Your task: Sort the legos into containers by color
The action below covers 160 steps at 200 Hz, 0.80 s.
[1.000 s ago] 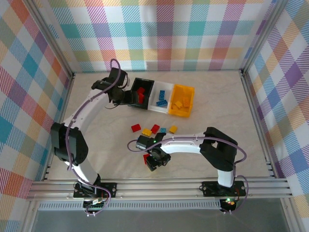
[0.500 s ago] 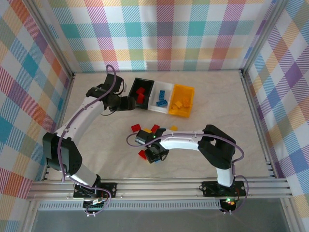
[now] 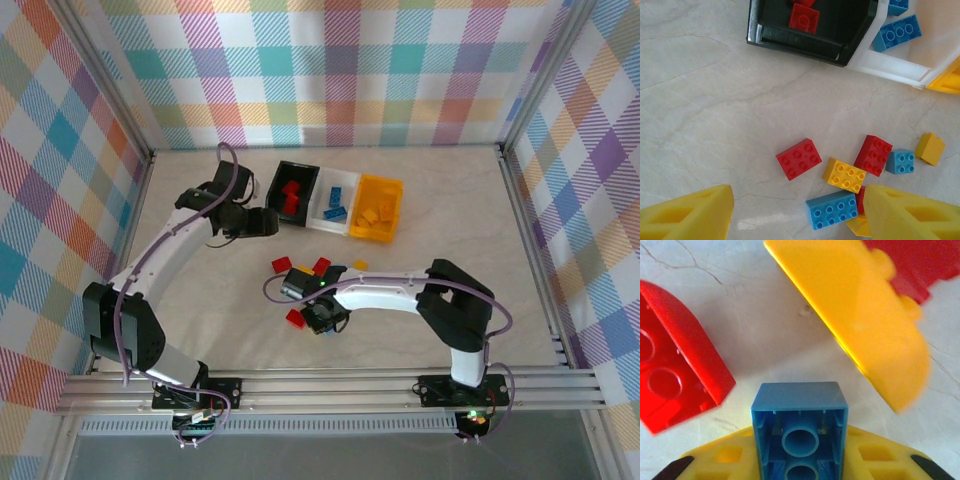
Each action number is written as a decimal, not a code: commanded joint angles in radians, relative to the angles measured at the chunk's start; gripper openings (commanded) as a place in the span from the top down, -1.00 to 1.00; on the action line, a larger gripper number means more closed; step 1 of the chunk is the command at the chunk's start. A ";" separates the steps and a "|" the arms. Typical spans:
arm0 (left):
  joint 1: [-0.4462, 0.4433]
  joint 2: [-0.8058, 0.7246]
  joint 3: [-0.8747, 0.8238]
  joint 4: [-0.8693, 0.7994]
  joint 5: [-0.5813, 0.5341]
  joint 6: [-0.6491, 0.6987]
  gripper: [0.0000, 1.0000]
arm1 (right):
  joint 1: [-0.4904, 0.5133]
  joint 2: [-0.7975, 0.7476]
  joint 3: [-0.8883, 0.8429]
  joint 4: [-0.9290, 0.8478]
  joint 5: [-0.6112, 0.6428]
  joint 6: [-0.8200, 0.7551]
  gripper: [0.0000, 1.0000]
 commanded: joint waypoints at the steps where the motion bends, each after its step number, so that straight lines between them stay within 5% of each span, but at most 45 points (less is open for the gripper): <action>1: -0.005 -0.059 -0.033 0.014 0.007 -0.026 -0.39 | 0.000 -0.122 -0.020 -0.070 0.013 0.030 0.36; 33: -0.022 -0.148 -0.126 0.024 0.005 -0.049 -0.39 | -0.043 -0.236 0.022 -0.127 0.016 0.001 0.35; 64: -0.088 -0.254 -0.218 0.014 -0.031 -0.090 -0.39 | -0.224 -0.252 0.138 -0.108 -0.048 -0.077 0.34; 112: -0.256 -0.389 -0.394 0.029 -0.090 -0.183 -0.39 | -0.452 0.019 0.495 -0.042 -0.131 -0.201 0.34; 160: -0.351 -0.484 -0.554 0.072 -0.104 -0.281 -0.39 | -0.547 0.306 0.844 -0.070 -0.143 -0.254 0.33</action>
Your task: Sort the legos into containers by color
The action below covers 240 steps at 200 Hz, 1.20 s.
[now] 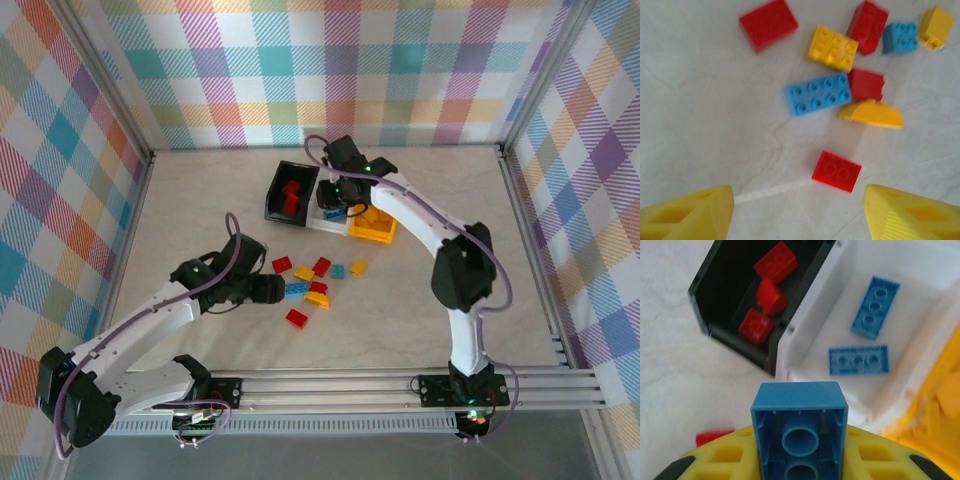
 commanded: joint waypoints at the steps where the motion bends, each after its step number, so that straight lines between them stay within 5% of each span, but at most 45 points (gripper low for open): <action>1: -0.035 -0.048 -0.053 0.029 -0.025 -0.074 -0.39 | -0.026 0.096 0.138 -0.029 -0.028 -0.056 0.33; 57: -0.087 0.019 -0.078 0.099 -0.006 -0.096 -0.39 | -0.080 0.281 0.306 -0.040 -0.039 -0.058 0.27; 106: -0.147 0.174 -0.081 0.205 0.006 -0.088 -0.39 | -0.079 0.255 0.341 -0.069 -0.070 -0.056 -0.31; 190: -0.152 0.434 -0.017 0.267 0.072 0.098 -0.51 | -0.029 -0.334 -0.352 0.131 -0.094 0.036 -0.43; 240: -0.153 0.498 0.023 0.263 0.108 0.161 -0.51 | -0.001 -0.531 -0.593 0.135 -0.079 0.081 -0.44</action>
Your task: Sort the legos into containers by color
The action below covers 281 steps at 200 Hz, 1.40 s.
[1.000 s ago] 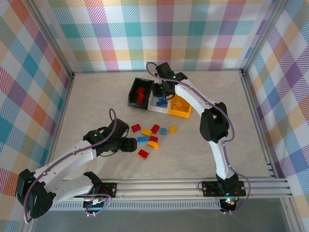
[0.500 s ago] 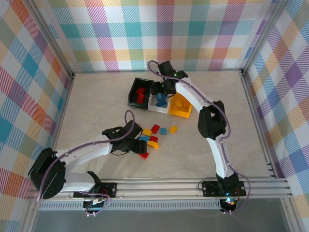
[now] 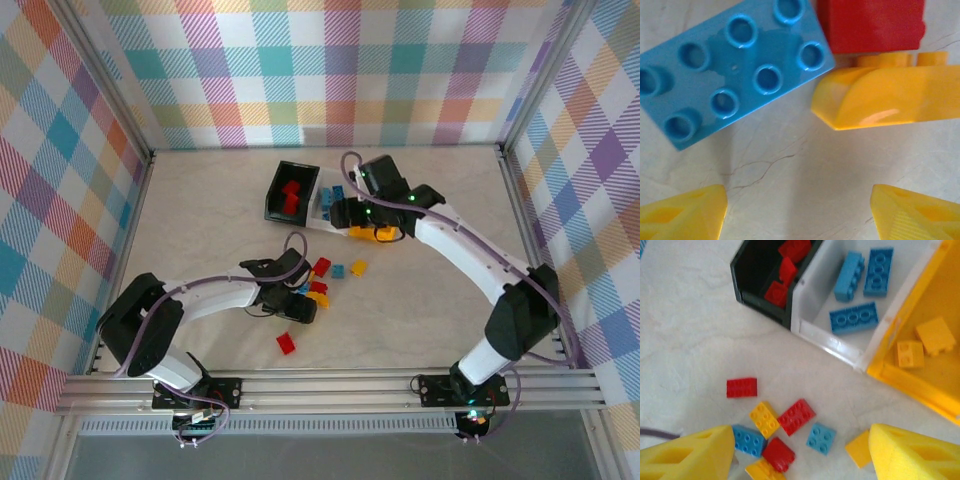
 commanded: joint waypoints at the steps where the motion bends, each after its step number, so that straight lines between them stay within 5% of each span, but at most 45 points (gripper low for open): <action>1: -0.013 0.027 0.033 0.001 0.026 0.056 -0.51 | 0.008 -0.048 -0.086 0.012 -0.001 0.045 -0.44; 65: -0.022 -0.125 -0.042 -0.086 -0.007 -0.060 -0.53 | 0.095 -0.133 -0.212 0.011 -0.007 0.094 -0.46; 124: -0.245 -0.322 -0.114 -0.266 -0.106 -0.320 -0.62 | 0.172 -0.142 -0.290 0.029 0.011 0.126 -0.47; 169: -0.281 -0.452 -0.186 -0.321 -0.156 -0.414 -0.74 | 0.195 -0.218 -0.344 0.026 0.025 0.147 -0.48; 281: -0.351 -0.362 -0.209 -0.186 -0.088 -0.402 -0.75 | 0.194 -0.331 -0.418 0.000 0.074 0.173 -0.52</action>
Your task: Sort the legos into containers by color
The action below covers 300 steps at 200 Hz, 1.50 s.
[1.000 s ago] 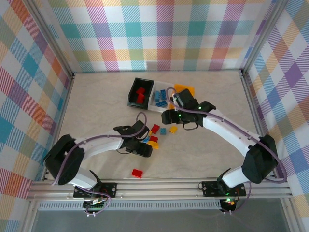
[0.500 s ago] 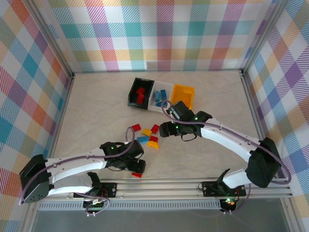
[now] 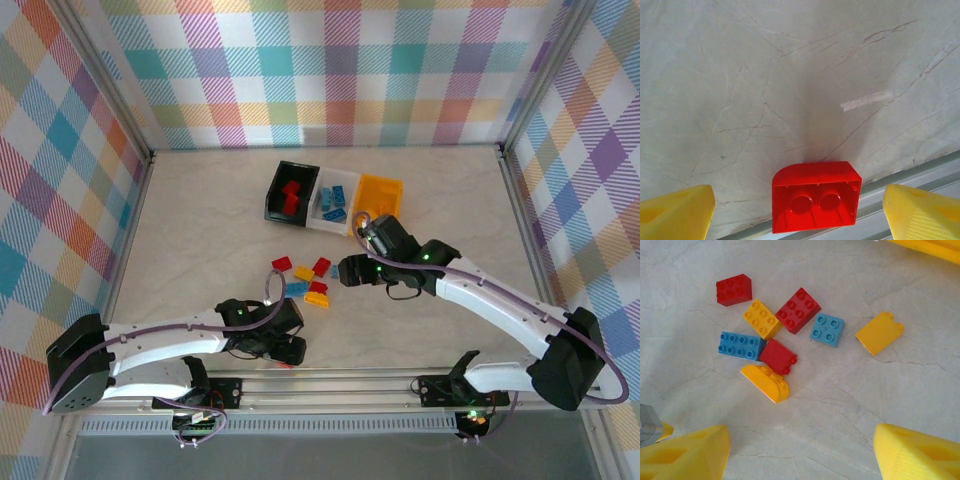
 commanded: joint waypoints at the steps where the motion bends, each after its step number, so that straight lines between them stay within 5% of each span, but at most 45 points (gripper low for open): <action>1: -0.017 0.015 -0.015 0.020 0.016 -0.007 -0.75 | 0.006 -0.018 -0.019 -0.004 0.010 0.018 -0.52; 102: -0.019 0.131 -0.034 0.114 0.041 0.005 -0.67 | 0.005 -0.027 -0.058 -0.013 0.057 0.037 -0.56; 181: -0.018 0.165 -0.044 0.112 0.042 0.007 -0.16 | -0.014 0.066 -0.062 0.011 0.058 0.046 -0.56; 237: -0.015 0.095 -0.019 0.036 -0.017 -0.016 0.09 | 0.009 0.291 0.055 0.005 -0.038 0.009 -0.68; 269: 0.060 -0.045 -0.006 -0.042 -0.043 -0.008 0.10 | 0.053 0.391 0.140 0.002 -0.060 -0.032 -0.70; 300: 0.241 -0.116 0.066 -0.120 -0.035 0.099 0.07 | 0.076 0.484 0.193 -0.010 -0.085 -0.050 -0.70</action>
